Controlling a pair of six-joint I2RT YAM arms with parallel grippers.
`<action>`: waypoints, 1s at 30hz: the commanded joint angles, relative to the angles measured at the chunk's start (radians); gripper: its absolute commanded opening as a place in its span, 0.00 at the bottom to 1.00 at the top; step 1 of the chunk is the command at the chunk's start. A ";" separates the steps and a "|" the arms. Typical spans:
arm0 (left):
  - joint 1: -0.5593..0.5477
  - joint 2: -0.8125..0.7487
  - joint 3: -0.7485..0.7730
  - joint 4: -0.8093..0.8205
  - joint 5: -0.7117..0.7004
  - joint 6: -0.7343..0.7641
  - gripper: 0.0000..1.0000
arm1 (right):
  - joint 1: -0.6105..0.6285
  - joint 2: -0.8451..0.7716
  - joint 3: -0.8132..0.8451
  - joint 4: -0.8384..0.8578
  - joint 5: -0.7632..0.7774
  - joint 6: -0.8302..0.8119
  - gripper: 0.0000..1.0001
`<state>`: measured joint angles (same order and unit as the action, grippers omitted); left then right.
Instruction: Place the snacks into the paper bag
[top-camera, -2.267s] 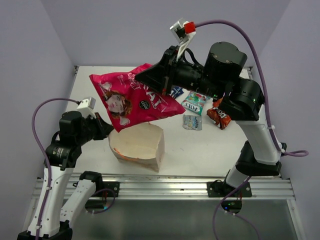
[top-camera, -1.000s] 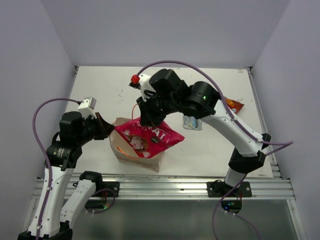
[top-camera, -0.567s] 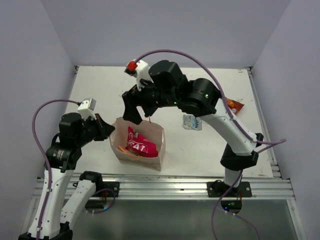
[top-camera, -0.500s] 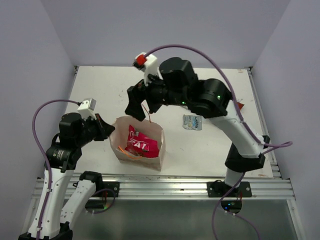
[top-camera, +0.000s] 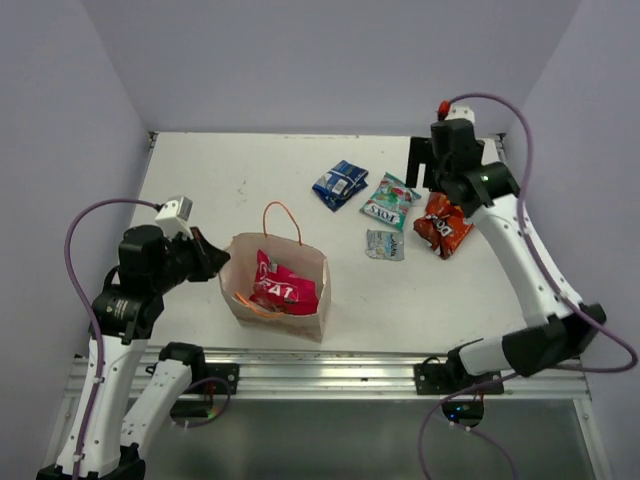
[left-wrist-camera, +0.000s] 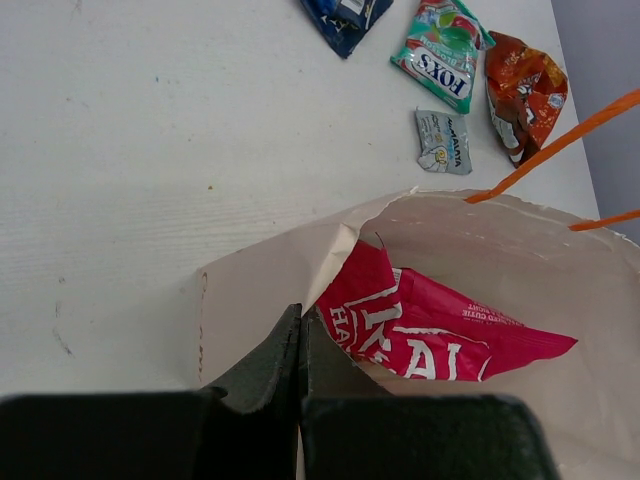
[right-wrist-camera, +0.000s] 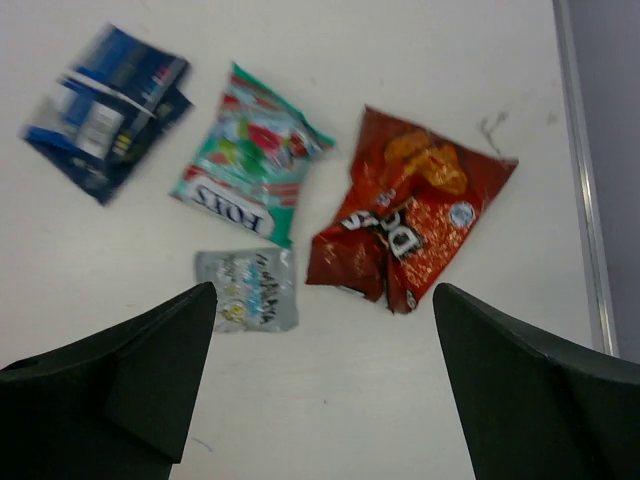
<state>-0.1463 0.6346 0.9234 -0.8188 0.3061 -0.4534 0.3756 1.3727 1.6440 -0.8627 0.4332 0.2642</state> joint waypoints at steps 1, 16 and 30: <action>-0.001 -0.001 0.025 0.001 -0.001 -0.008 0.00 | -0.113 0.086 -0.157 0.069 -0.002 0.058 0.93; -0.001 -0.018 0.048 -0.039 -0.024 -0.018 0.00 | -0.279 0.478 -0.204 0.195 -0.178 0.064 0.90; -0.003 -0.021 0.051 -0.053 -0.029 -0.014 0.00 | -0.271 0.378 -0.093 0.160 -0.217 0.009 0.00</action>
<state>-0.1463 0.6201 0.9520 -0.8822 0.2745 -0.4610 0.0952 1.9305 1.4742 -0.6987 0.2489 0.2932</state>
